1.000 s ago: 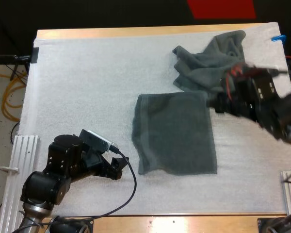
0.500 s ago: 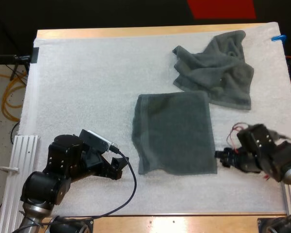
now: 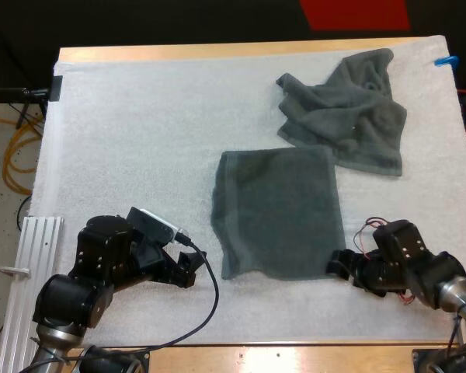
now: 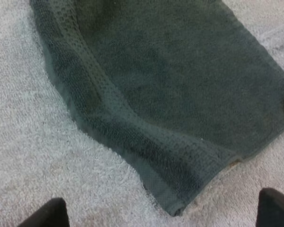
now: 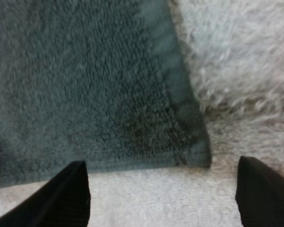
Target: Pick towel from pile fold and stack
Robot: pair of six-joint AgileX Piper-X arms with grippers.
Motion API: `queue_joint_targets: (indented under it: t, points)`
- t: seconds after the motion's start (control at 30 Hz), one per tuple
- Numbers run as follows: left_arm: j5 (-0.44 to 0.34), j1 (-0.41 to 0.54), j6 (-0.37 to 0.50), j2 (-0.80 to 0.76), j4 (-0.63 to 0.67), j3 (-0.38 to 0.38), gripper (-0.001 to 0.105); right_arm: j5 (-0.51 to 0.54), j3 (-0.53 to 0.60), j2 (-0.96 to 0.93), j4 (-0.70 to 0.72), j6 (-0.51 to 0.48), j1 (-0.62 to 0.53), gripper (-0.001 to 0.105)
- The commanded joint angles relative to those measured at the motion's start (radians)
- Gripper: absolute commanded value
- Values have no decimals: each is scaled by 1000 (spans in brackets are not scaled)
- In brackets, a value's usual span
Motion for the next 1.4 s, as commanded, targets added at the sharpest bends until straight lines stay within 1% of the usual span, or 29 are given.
queue_joint_targets:
  t: [0.0,0.13,0.17,0.2,0.27,0.33,0.37,0.4,0.43,0.53,0.6,0.7,0.77,0.9,0.93,1.07,1.2,1.27,1.37]
  points:
    - [7,1,-4,-5,-4,-2,75,-22,1,13,-26,3,-4,63]
    - [10,1,-4,-5,-4,-2,75,-33,1,85,-93,11,-4,63]
    - [12,1,-4,-5,-4,-2,75,-33,1,92,-100,11,-4,62]
    - [17,1,-4,-5,-4,-2,75,-32,1,101,-116,11,-4,57]
    - [26,1,-4,-5,-4,-2,75,-19,1,104,-122,15,-4,43]
    - [30,1,-4,-5,-4,-2,75,12,1,104,-122,19,-4,23]
    - [31,1,-4,-5,-4,-2,75,21,1,104,-122,19,-4,18]
    - [31,1,-4,-5,-4,-2,75,35,1,103,-122,19,-4,6]
    - [31,1,-4,-5,-4,-2,75,43,1,101,-122,19,-4,0]
    - [53,1,7,-5,-4,-2,75,57,1,84,-95,-4,-2,0]
    - [84,-12,19,-5,-4,-2,75,70,1,56,-38,-24,-1,0]
    - [82,-75,19,1,-4,-2,75,114,1,-16,78,-73,-1,0]
    - [61,-130,19,13,-4,-2,75,149,1,-58,149,-84,-1,0]
    - [-53,-273,19,73,-4,-2,75,215,1,-158,234,-95,-1,0]
    - [-65,-289,19,83,-4,-2,75,221,1,-166,237,-95,-1,0]
    - [-124,-405,19,183,-4,-2,75,245,1,-197,235,-95,-1,0]
    - [-262,-497,19,305,-21,-2,75,245,1,-197,234,-95,-1,0]
    - [-270,-521,19,355,-47,-2,72,245,1,-197,233,-95,-1,0]
    - [-270,-563,19,437,-95,-2,63,245,1,-197,233,-95,-1,0]
